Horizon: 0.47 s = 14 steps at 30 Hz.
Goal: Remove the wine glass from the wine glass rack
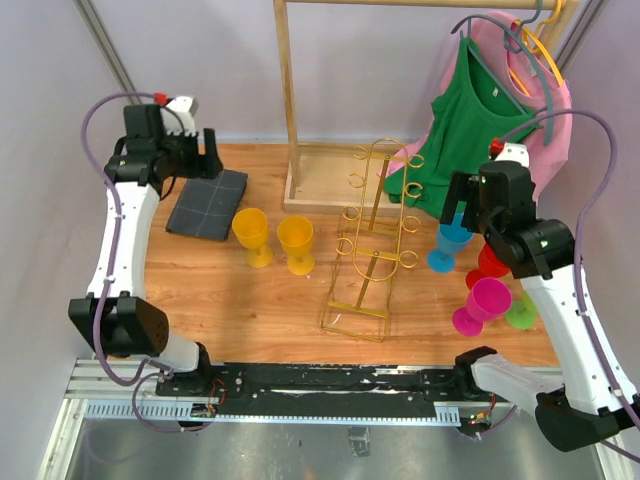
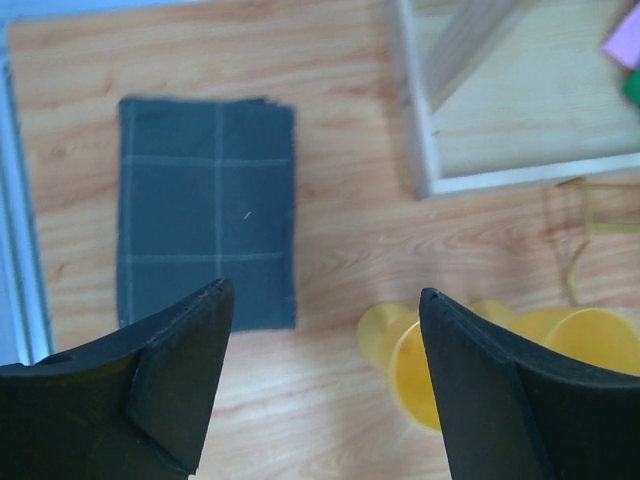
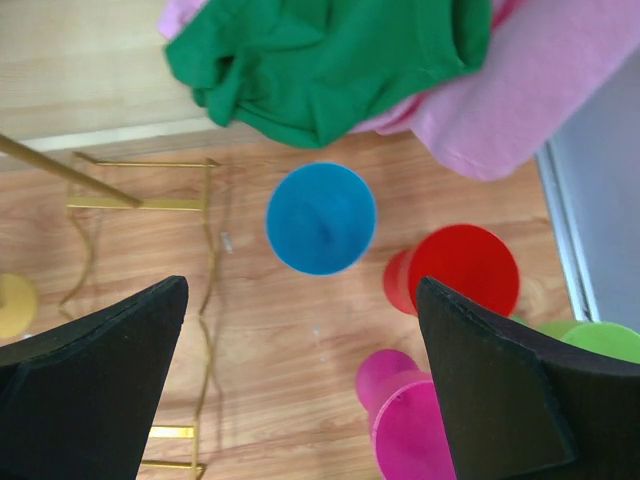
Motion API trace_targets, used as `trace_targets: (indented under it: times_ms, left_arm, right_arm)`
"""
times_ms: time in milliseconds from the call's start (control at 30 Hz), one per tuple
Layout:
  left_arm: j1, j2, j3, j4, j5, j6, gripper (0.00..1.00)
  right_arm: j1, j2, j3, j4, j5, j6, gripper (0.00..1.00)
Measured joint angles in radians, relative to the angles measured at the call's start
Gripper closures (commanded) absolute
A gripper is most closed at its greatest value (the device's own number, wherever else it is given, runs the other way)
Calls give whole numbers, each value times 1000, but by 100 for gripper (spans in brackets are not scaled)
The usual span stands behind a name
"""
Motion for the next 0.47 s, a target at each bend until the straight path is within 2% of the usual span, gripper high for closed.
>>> trace_targets:
  times_ms: [133, 233, 467]
  left_arm:
    - [105, -111, -243, 130, 9, 0, 19]
    - [111, -163, -376, 203, 12, -2, 19]
    - [111, -224, -525, 343, 14, -37, 19]
  right_arm:
    - [-5, -66, -135, 51, 78, -12, 2]
    - [-5, -114, -227, 93, 114, -16, 2]
    - [-5, -130, -383, 160, 175, -10, 2]
